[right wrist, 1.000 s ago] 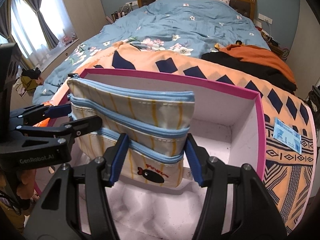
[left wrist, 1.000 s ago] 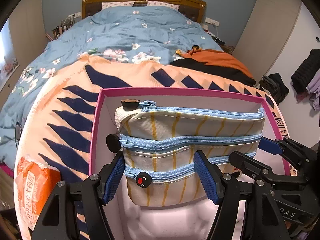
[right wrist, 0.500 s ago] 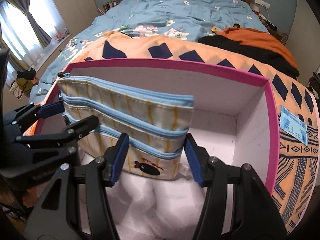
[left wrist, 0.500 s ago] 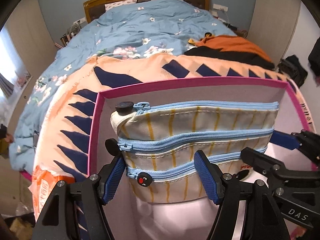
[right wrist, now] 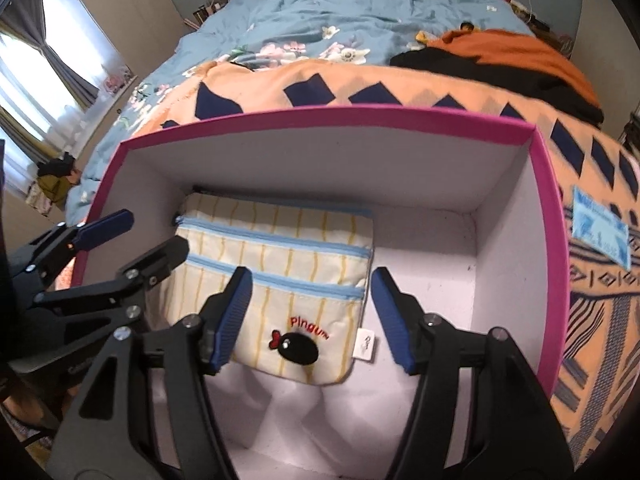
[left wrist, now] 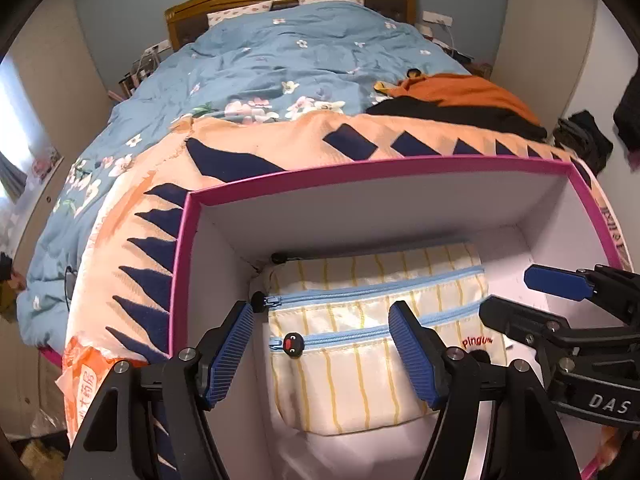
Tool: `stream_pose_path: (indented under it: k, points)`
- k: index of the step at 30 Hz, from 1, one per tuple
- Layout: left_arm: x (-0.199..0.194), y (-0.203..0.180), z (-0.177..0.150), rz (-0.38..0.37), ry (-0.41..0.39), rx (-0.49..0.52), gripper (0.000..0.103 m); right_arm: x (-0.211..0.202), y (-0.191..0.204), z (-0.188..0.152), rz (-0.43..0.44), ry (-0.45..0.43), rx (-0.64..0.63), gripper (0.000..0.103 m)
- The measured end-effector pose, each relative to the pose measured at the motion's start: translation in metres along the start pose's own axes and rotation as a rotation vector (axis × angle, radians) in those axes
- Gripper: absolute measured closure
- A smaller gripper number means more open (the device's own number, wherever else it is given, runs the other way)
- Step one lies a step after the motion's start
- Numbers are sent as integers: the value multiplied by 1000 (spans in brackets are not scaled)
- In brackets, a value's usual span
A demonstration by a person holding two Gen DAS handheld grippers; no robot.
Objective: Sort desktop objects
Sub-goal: 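Open both grippers and withdraw from the box toward the clutter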
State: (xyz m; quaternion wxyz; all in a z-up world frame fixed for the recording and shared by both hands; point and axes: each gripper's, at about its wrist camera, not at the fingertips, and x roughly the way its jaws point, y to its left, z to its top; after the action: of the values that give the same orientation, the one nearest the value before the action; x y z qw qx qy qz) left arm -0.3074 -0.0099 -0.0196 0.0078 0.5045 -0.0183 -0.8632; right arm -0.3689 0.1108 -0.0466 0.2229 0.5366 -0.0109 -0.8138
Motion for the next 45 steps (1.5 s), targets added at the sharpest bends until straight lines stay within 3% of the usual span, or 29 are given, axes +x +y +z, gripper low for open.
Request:
stream_pose_path:
  k: [4,12,17,23,30,33,38,45]
  points:
    - [0,-4,-6,-4,13,29,31,10,1,-16,23,76,-5,34]
    - [-10,-9,-22,-31,15,88,31,-12,16,-38,109,62,-14,34]
    - [-13,-2,-22,-79,4,54,31,-7,21,-53,119,105,-5,31]
    - [-18,-10,-29,-45,-9,111,31,-11,7,-57,166,105,93,31]
    - [-48,0,-34,-96,-124,63,31,-37,-4,-60,231,-2,123,31]
    - [-67,9,-46,-165,-165,15,31,-52,-1,-67,249,-45,105,31]
    - [-105,16,-81,-212,-233,21,31,-95,18,-98,268,-140,-20,31]
    - [-138,12,-145,-229,-230,99,30,-133,48,-157,264,-186,-223,31]
